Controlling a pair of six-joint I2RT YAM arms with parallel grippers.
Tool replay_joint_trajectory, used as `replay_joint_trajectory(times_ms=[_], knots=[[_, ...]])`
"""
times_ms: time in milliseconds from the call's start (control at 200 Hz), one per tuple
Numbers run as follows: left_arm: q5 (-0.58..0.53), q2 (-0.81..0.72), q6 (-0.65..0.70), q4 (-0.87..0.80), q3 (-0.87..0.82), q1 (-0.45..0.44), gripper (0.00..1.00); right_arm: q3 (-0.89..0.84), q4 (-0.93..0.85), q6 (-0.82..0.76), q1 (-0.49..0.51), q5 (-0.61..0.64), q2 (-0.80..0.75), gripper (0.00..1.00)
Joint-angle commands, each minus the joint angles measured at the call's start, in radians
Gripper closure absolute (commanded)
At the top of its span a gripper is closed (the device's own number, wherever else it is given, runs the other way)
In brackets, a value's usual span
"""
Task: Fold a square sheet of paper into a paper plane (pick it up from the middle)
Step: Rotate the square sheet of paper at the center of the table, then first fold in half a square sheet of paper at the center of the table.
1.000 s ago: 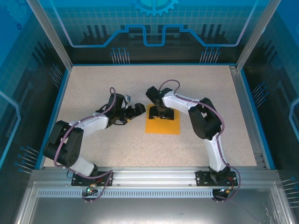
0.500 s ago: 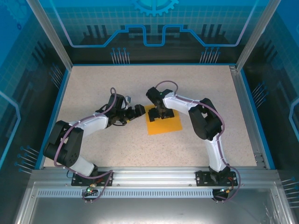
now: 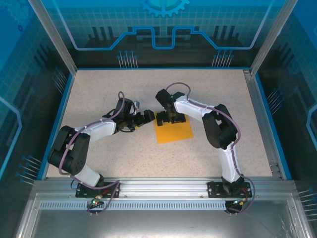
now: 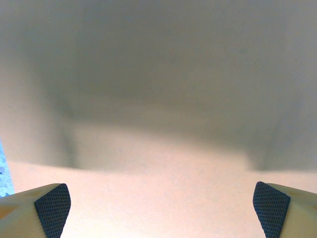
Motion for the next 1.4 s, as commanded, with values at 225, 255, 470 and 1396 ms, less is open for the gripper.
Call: replay_joint_trajectory(times_ms=[225,255,470,1396], knots=[[0.013,0.018,0.007,-0.016,0.036,0.008,0.01,0.082,-0.115,-0.037,-0.014,0.001,0.109,0.01],[0.013,0.017,0.007,-0.019,0.038,0.009,0.01,0.079,-0.121,-0.032,-0.015,0.007,0.114,0.01],[0.008,0.013,0.002,-0.017,0.026,0.008,0.01,-0.027,-0.062,0.0,-0.03,-0.062,0.127,0.01],[0.024,0.025,0.019,-0.025,0.021,0.008,0.01,-0.022,-0.059,-0.001,-0.014,-0.055,0.134,0.09]])
